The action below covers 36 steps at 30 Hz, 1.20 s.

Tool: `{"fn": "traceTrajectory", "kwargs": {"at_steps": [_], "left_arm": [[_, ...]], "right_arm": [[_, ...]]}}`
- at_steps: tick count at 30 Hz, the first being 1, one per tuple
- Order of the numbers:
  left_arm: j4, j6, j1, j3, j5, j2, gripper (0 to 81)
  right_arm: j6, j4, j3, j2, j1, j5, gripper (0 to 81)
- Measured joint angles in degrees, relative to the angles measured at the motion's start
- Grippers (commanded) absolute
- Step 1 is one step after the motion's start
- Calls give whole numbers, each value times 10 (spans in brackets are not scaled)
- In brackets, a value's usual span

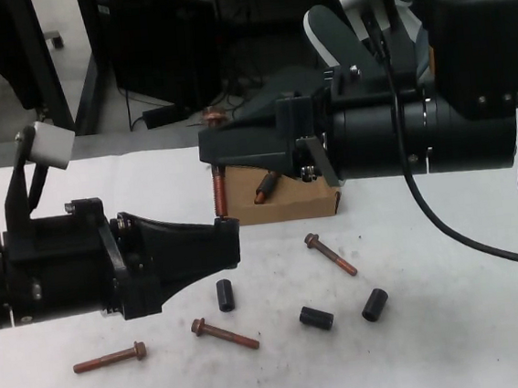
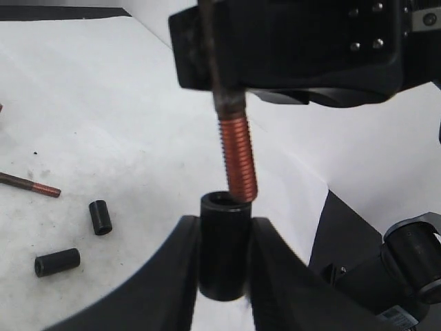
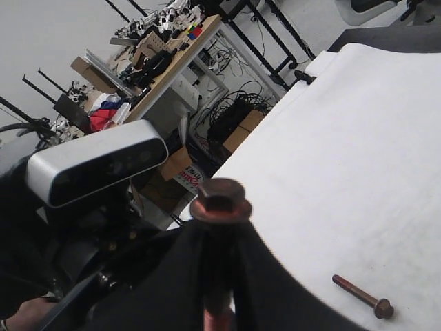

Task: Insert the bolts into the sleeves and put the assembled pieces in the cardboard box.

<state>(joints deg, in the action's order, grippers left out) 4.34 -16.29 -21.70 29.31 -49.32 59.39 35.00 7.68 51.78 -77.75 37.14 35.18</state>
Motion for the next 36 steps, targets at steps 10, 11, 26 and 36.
{"fn": "traceTrajectory", "kwargs": {"at_steps": [10,11,26,36], "left_arm": [[26,-23,0,-3,0,0,8],[27,-26,0,-3,0,0,8],[34,-39,0,-3,-9,0,8],[62,-40,0,-4,1,0,8]], "right_arm": [[-2,5,0,0,-1,0,2],[-2,5,0,0,-1,0,2],[-15,5,0,0,-5,-1,2],[-16,4,0,0,-6,3,2]]}}
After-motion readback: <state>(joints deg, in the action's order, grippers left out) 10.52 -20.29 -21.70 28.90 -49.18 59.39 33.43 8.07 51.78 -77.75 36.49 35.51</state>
